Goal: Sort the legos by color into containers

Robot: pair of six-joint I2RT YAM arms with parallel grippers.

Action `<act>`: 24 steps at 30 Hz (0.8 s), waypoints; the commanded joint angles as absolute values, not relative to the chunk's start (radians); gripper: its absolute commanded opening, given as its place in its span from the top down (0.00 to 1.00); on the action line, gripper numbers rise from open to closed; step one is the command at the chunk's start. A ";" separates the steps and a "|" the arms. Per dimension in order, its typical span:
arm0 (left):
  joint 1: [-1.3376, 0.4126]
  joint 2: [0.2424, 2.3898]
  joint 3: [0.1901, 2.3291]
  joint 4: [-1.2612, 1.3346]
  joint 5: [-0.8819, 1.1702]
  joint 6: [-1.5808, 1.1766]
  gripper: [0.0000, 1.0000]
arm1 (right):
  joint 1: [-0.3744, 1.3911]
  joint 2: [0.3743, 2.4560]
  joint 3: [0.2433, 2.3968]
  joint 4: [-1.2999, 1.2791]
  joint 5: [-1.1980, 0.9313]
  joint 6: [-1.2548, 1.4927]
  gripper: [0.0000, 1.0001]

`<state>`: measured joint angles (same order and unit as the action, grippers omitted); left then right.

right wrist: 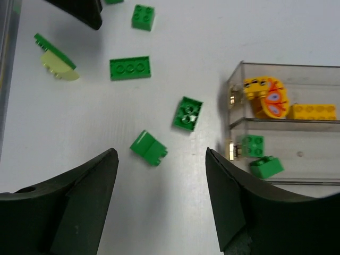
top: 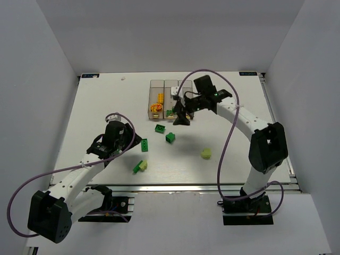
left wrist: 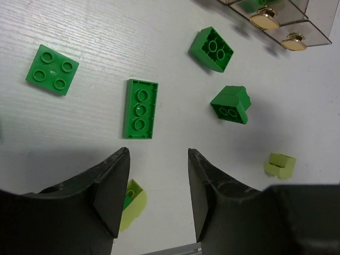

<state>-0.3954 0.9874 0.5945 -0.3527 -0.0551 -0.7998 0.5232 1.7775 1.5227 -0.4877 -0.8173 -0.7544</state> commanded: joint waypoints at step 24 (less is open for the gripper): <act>-0.391 0.942 0.554 -0.344 -0.014 -0.812 0.37 | 0.660 1.746 1.210 -0.459 -0.597 -1.577 0.19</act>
